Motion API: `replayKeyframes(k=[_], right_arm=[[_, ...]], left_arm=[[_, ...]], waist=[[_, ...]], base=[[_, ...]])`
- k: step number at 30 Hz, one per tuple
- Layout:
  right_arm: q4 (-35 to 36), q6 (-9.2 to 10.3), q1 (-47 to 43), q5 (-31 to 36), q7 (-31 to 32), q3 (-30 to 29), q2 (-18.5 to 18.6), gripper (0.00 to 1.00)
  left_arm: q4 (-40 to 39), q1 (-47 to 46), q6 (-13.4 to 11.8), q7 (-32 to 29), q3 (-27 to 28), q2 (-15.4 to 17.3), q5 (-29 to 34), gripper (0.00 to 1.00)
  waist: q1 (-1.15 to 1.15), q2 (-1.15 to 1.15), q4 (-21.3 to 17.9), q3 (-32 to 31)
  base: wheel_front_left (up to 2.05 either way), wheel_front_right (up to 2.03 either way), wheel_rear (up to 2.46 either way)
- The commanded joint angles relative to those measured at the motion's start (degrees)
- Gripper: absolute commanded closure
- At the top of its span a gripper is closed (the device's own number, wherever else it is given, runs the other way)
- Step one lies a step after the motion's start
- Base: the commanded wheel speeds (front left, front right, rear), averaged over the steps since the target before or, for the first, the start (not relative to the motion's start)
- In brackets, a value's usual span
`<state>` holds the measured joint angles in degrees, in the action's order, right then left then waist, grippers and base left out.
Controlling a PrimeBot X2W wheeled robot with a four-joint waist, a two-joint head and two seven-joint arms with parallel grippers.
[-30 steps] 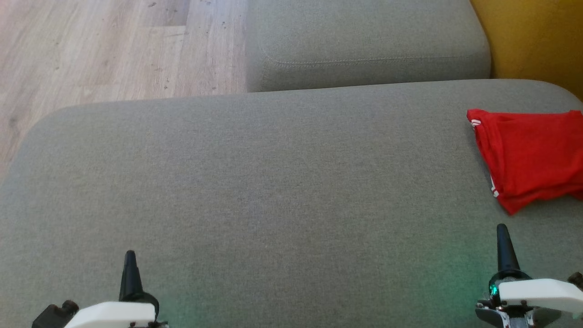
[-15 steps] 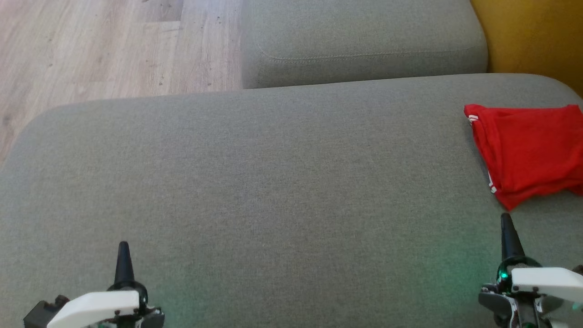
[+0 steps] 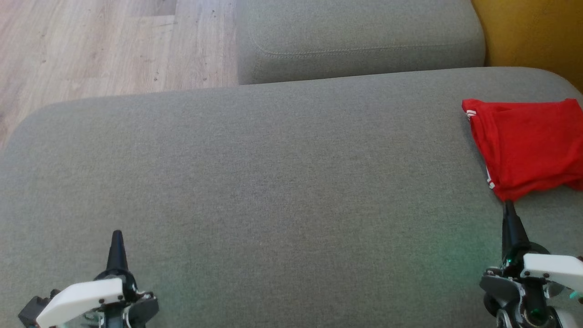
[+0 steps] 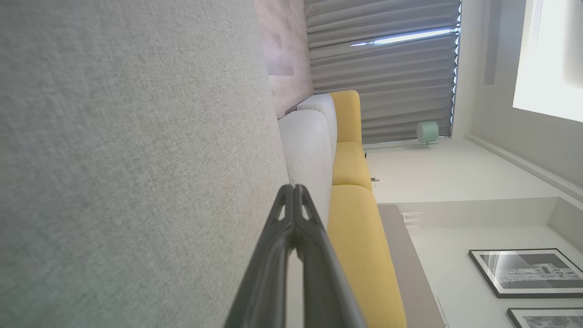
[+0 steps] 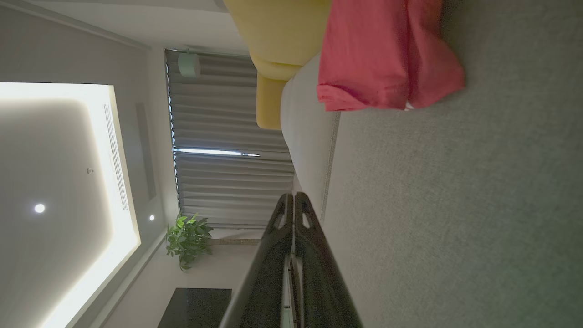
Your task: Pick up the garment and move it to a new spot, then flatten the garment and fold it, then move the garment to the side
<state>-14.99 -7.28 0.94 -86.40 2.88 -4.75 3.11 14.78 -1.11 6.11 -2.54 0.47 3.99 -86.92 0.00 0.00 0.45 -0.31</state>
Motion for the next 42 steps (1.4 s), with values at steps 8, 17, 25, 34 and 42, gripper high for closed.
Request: replayKeyframes(k=[8, 17, 25, 34, 42], right_arm=[[1.14, -0.21, 4.9, -6.85, 1.86, 0.28, 1.2, 1.0], [1.08, -0.21, 5.08, -7.26, 2.16, 0.03, 1.07, 1.0], [1.06, -0.21, 5.1, -7.12, 2.3, -0.14, 0.94, 1.0], [1.05, -0.21, 5.11, -6.97, 2.44, -0.32, 0.82, 1.0], [1.04, -0.21, 5.13, -6.85, 2.55, -0.46, 0.71, 1.0]], left_arm=[[-0.91, -4.72, 1.31, -1.88, 3.54, 0.61, -6.66, 1.0], [-0.84, -4.89, 1.37, -2.2, 3.89, 0.45, -7.05, 1.0], [-0.83, -4.91, 1.37, -2.36, 4.09, 0.31, -6.89, 1.0], [-0.82, -4.92, 1.37, -2.53, 4.29, 0.16, -6.71, 1.0], [-0.81, -4.94, 1.37, -2.66, 4.46, 0.04, -6.57, 1.0]], waist=[[0.0, 0.0, -0.41, 0.45], [0.0, 0.0, -0.45, 0.5], [0.0, 0.0, -0.45, 0.5], [0.0, 0.0, -0.45, 0.5], [0.0, 0.0, -0.45, 0.49]], base=[[0.0, 0.0, 0.0], [0.0, 0.0, 0.0], [0.0, 0.0, 0.0], [0.0, 0.0, 0.0], [0.0, 0.0, 0.0]])
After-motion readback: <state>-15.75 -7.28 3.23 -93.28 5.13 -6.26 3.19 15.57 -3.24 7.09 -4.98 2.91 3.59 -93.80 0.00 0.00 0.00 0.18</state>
